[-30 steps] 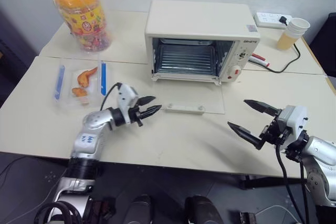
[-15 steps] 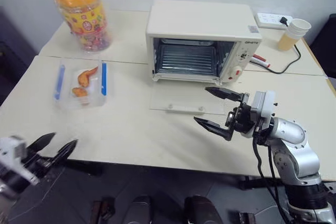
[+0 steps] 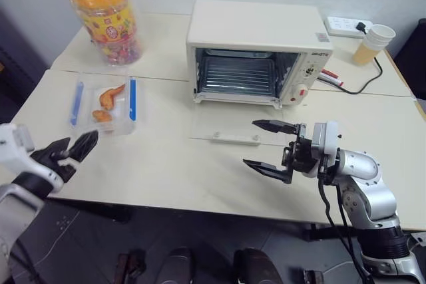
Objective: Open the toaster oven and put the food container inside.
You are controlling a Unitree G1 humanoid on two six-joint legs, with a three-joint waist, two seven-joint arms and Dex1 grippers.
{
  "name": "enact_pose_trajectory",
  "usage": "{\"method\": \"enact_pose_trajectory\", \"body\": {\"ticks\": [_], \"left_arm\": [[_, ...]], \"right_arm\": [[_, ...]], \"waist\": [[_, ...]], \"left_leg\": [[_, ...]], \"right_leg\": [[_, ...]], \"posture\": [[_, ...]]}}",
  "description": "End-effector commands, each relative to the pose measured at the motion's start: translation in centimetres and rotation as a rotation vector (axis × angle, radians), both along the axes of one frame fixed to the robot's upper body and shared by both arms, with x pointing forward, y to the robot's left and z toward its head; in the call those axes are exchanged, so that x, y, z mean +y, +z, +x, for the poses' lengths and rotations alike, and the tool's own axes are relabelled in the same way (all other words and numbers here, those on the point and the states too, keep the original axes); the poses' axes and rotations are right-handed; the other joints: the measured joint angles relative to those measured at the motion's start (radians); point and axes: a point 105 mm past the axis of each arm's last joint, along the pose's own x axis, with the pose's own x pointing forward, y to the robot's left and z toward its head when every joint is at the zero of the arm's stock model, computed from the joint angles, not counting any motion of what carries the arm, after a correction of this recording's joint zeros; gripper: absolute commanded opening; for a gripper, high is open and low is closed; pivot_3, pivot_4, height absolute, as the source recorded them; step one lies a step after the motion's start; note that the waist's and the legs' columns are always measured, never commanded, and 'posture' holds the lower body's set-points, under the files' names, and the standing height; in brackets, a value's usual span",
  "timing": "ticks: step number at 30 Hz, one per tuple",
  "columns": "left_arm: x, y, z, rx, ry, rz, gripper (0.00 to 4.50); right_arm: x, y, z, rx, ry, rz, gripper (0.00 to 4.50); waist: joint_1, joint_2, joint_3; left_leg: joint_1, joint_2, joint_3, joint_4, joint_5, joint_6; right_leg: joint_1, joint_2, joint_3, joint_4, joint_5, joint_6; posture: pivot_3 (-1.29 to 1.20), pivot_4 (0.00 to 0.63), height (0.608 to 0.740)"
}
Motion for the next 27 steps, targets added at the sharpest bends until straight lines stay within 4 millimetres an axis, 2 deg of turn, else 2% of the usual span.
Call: {"method": "enact_pose_trajectory", "body": {"ticks": [1, 4, 7, 10, 19, 27], "left_arm": [[0.8, 0.3, 1.2, 0.125, 0.266, -0.246, 4.49], [1.1, 0.4, 2.0, 0.185, 0.421, -0.368, 4.49], [0.3, 1.0, 3.4, 0.201, 0.482, -0.445, 4.49], [0.4, 0.6, 4.5, 0.23, 0.539, -0.473, 4.49], [1.2, -1.7, 6.9, 0.297, 0.592, -0.486, 4.49], [0.9, -1.6, 8.3, 0.296, 0.525, -0.478, 4.49]], "right_arm": [[-0.3, 0.5, -0.2, -0.028, 0.002, 0.0, 4.5], [-0.4, 0.4, -0.4, -0.028, -0.011, 0.0, 4.5], [-0.7, 0.3, -0.5, -0.029, -0.039, 0.001, 4.5], [-0.9, 0.1, -0.6, -0.029, -0.054, -0.003, 4.5], [-1.2, 0.2, -0.9, -0.036, -0.105, 0.012, 4.5], [-1.4, -0.1, -1.3, -0.024, -0.123, 0.014, 4.5]], "waist": [[-0.003, 0.0, 0.0], [-0.002, 0.0, 0.0], [0.008, -0.001, 0.0], [0.014, -0.001, 0.0], [0.01, -0.001, 0.0], [0.018, -0.001, 0.0]], "left_leg": [[0.0, 0.0, 0.0, 0.0, 0.0, 0.0], [0.0, 0.0, 0.0, 0.002, 0.0, 0.0], [0.0, 0.0, 0.001, 0.003, 0.0, 0.0], [0.0, -0.001, 0.001, 0.005, 0.0, -0.001], [0.0, 0.0, 0.003, 0.004, 0.001, -0.002], [-0.001, -0.001, 0.003, 0.004, 0.001, -0.002]], "right_leg": [[0.0, 0.0, 0.0, 0.0, 0.0, 0.0], [0.0, 0.001, 0.0, -0.001, 0.0, 0.0], [0.0, 0.002, 0.0, -0.001, 0.0, 0.001], [0.001, 0.003, 0.0, 0.0, 0.0, 0.001], [-0.001, 0.008, 0.002, 0.0, 0.001, 0.001], [-0.001, 0.009, 0.002, 0.0, 0.001, 0.001]], "posture": [[0.0, 0.15, 0.74], [0.0, 0.15, 0.74], [0.0, 0.15, 0.74], [0.0, 0.15, 0.74], [0.0, 0.15, 0.74], [0.0, 0.15, 0.74]]}}
